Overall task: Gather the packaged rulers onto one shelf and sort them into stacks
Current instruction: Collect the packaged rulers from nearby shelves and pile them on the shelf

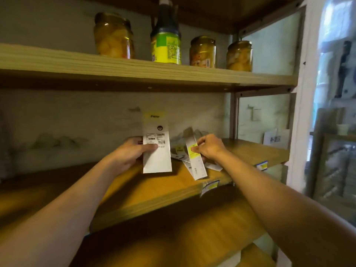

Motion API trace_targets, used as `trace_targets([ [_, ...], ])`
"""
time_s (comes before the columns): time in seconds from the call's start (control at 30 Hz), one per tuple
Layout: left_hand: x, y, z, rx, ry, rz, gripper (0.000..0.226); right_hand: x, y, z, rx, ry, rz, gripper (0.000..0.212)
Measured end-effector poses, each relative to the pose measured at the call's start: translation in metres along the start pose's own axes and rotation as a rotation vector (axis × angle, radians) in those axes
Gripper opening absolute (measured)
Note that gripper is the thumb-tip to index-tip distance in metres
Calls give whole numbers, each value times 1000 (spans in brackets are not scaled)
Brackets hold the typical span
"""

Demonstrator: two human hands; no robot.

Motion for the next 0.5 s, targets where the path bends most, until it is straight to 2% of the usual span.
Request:
trace_targets([
  [0.17, 2, -24, 19, 52, -6, -78, 23, 28, -37, 10, -224, 406, -70, 39],
  [0.23, 7, -32, 28, 91, 13, -76, 26, 34, -46, 10, -247, 397, -167, 33],
  [0.33, 14, -42, 46, 144, 53, -41, 28, 27, -51, 0, -231, 73, -319, 32],
  [0.43, 17, -53, 65, 160, 45, -40, 32, 23, -51, -9, -340, -385, -290, 40],
  [0.5, 20, -63, 81, 154, 49, -28, 33, 25, -52, -16, -373, -415, -311, 38],
])
Point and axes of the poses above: each hand's wrist, its own y-axis away from the middle knuckle, its own z-axis out of the palm, x = y × z, the point moved 4 cm from there along -y, towards the middle knuckle, and after that the axes turned 8 degrees about -x, right-handed, at the moved point
